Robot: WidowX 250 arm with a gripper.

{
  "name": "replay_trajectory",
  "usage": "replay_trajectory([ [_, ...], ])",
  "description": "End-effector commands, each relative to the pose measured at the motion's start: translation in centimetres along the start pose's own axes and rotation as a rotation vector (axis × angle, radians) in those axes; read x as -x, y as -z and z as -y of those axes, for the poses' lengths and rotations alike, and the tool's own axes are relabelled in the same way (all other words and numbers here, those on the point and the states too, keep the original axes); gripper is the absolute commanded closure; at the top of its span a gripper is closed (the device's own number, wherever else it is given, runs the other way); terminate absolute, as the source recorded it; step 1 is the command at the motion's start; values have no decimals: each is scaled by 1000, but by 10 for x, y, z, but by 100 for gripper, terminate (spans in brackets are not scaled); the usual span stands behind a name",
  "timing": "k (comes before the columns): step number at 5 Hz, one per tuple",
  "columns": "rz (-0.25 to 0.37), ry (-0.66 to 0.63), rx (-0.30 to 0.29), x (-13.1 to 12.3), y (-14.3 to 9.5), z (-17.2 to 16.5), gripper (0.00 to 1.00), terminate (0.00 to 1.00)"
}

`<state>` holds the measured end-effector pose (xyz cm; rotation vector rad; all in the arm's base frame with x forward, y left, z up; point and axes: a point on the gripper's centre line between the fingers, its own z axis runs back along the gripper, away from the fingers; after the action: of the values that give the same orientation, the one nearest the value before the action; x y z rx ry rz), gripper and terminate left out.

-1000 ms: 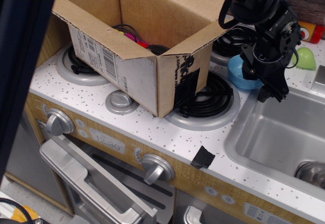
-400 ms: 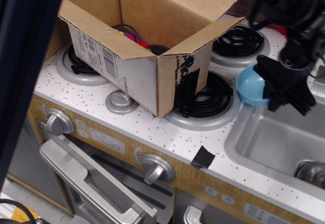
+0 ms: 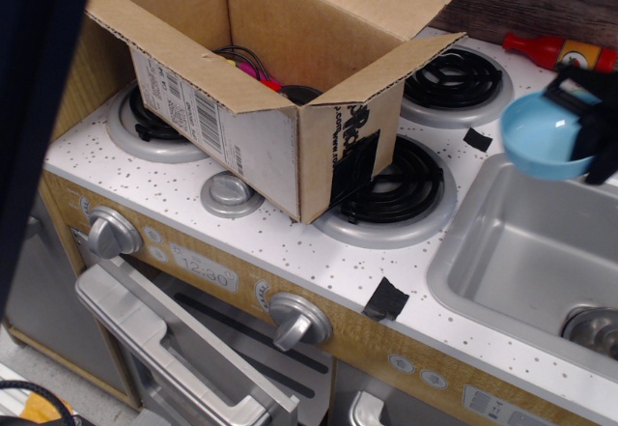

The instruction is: Pick up bowl and put in small4fbox

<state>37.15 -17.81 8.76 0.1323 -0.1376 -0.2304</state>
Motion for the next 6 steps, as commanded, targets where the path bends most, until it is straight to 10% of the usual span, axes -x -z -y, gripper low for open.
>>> replay_trajectory([
  [1,-7,-102,-83,-11,-94,-26,100,0],
  [3,-99,-146,-245,21,-139,-84,100,0],
  [4,-134,-185,-164,46,-148,-129,100,0],
  [6,-80,-195,-227,77,-107,-196,100,0],
])
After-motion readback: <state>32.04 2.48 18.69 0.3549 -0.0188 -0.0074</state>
